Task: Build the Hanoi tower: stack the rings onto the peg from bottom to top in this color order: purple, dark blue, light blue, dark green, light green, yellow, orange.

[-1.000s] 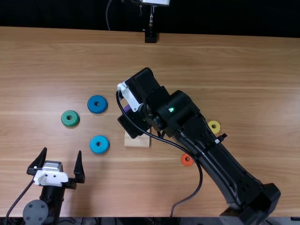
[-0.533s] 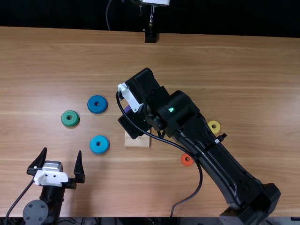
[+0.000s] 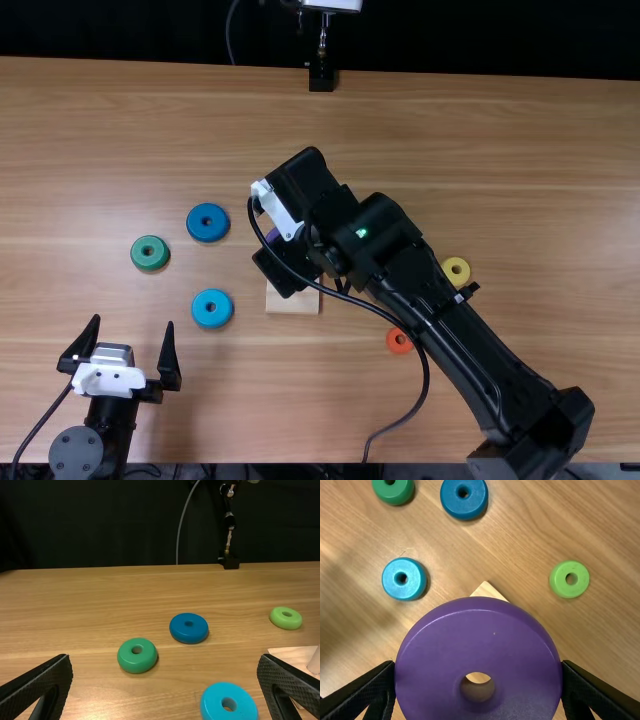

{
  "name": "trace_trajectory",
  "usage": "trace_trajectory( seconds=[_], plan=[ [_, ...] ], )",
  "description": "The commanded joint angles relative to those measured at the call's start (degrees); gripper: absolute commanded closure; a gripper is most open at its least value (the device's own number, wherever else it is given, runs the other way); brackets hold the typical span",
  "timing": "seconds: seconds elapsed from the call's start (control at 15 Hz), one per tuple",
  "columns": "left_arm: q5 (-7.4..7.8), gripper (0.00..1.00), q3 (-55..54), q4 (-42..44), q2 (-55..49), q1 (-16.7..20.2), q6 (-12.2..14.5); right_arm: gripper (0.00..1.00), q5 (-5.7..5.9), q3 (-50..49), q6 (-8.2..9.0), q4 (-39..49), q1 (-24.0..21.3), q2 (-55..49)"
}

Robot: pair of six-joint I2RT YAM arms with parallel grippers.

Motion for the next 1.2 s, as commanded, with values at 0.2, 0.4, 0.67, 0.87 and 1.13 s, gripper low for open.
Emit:
trace_trajectory(
  seconds=[0.2, 0.4, 0.67, 0.87, 1.13],
  plan=[
    [-0.25, 0.00, -1.41, 0.26, -0.67, 0.41, 0.62, 0.51, 0.18, -0.83, -0.63, 0.00, -0.46, 1.18],
    [-0.25, 0.00, -1.41, 0.26, -0.67, 0.41, 0.62, 0.00, 2.08, -1.18, -0.52, -0.11, -0.46, 1.18],
    [-0.25, 0.00, -1.41, 0.26, -0.67, 0.32, 0.52, 0.00, 2.19, -1.09, -0.63, 0.73, -0.46, 1.10],
    [-0.25, 0.00, -1.41, 0.26, -0.67, 0.32, 0.52, 0.00, 2.19, -0.21, -0.42, 1.16, -0.46, 1.10],
    [-0.25, 0.00, -1.41, 0.26, -0.67, 0.32, 0.62, 0.00, 2.08, -2.41, -0.42, 4.64, -3.71, 0.57]
  ],
)
